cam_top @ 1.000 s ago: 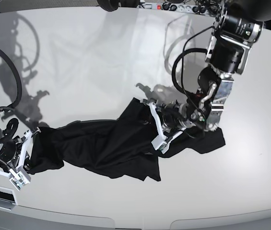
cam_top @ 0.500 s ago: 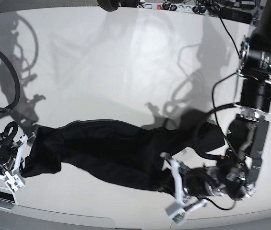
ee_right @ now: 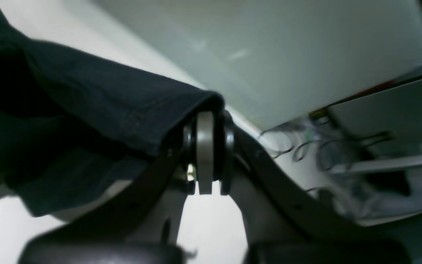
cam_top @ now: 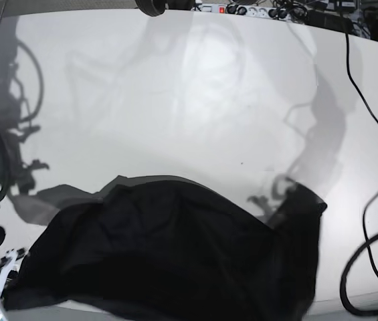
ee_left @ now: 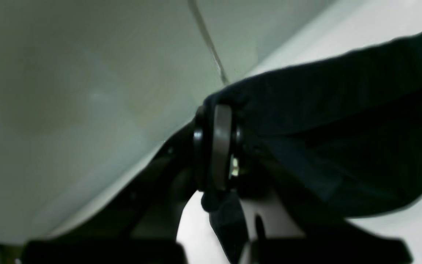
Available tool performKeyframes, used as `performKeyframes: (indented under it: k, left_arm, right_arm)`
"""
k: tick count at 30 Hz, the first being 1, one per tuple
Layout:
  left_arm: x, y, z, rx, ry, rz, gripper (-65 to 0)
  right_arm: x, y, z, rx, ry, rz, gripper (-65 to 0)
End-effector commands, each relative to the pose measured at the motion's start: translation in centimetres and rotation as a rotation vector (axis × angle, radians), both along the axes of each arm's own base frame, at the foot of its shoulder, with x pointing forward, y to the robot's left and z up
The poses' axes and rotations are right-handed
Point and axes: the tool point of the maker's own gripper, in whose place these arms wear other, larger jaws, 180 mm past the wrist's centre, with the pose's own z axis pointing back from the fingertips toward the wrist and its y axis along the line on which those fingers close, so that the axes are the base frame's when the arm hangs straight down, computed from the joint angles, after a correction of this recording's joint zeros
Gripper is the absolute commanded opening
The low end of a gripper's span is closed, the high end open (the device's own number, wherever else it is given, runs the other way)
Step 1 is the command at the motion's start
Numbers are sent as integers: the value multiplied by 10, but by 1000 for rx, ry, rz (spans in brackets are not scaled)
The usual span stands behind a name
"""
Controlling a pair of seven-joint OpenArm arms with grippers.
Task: Layout the t-shirt on the table in an organized manner, then fold the t-shirt properly
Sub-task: 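Lift and fling the shirt outward, spreading it flat on the table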
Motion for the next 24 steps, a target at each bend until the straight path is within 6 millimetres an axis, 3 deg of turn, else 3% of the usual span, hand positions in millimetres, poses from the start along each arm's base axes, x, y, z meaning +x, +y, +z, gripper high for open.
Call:
performKeyframes:
  k: [1,4,5,9,14,16,18,21,24]
  left_arm:
    - [4,1,53,-50,-110,-9,-650]
    - [10,10,106,-101,-165,-2,-650]
    - [13,14,108,-117,-156,3,-650]
    - [23,21,79,-192,-37,2,-650]
    - [24,19,55,-253,83,-30,-650]
    - [20,16,48,-245,120,-52,-650]
    - [15,14,40,-229,171,-71,-650]
    - [6,5,34,-236,225,-127,-650]
    - [-7,-12,24,-227,294,-218,-650]
  right_arm:
    - [5,-10,41,-22,-102,-13,-650]
    - [6,-26,84,-46,-192,-46,-650]
    - [6,-33,100,-54,-225,-64,-650]
    - [-2,-53,156,-66,-334,-103,-650]
    - [-8,-57,186,-69,-359,-68,-650]
    - [-8,-53,181,-63,-321,-40,-650]
    - [-7,-46,161,-62,-230,8,-650]
    - [-7,-22,108,-37,-42,160,-650]
    - [-23,5,41,-5,174,321,-650]
